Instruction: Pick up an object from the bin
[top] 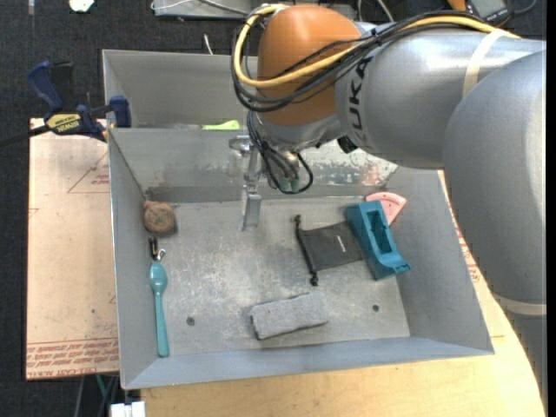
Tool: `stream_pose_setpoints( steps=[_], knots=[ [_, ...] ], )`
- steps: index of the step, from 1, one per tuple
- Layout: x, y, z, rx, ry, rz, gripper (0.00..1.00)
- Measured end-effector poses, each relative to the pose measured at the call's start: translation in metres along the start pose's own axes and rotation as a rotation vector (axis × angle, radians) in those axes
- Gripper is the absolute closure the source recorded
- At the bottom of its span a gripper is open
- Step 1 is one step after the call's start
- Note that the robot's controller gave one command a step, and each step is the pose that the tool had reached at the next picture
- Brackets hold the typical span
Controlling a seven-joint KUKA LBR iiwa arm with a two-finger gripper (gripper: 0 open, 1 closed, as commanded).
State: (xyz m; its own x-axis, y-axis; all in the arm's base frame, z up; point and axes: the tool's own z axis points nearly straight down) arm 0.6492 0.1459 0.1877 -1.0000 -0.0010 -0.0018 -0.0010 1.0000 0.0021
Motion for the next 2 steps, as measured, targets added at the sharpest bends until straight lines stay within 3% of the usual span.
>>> stream_pose_setpoints(
  steps=[1,2],
  knots=[
    [0.033,-0.058,0.064,-0.002,-0.002,0.023,0.00],
    [0.010,-0.068,0.116,-0.004,-0.018,-0.015,0.00]
  ],
)
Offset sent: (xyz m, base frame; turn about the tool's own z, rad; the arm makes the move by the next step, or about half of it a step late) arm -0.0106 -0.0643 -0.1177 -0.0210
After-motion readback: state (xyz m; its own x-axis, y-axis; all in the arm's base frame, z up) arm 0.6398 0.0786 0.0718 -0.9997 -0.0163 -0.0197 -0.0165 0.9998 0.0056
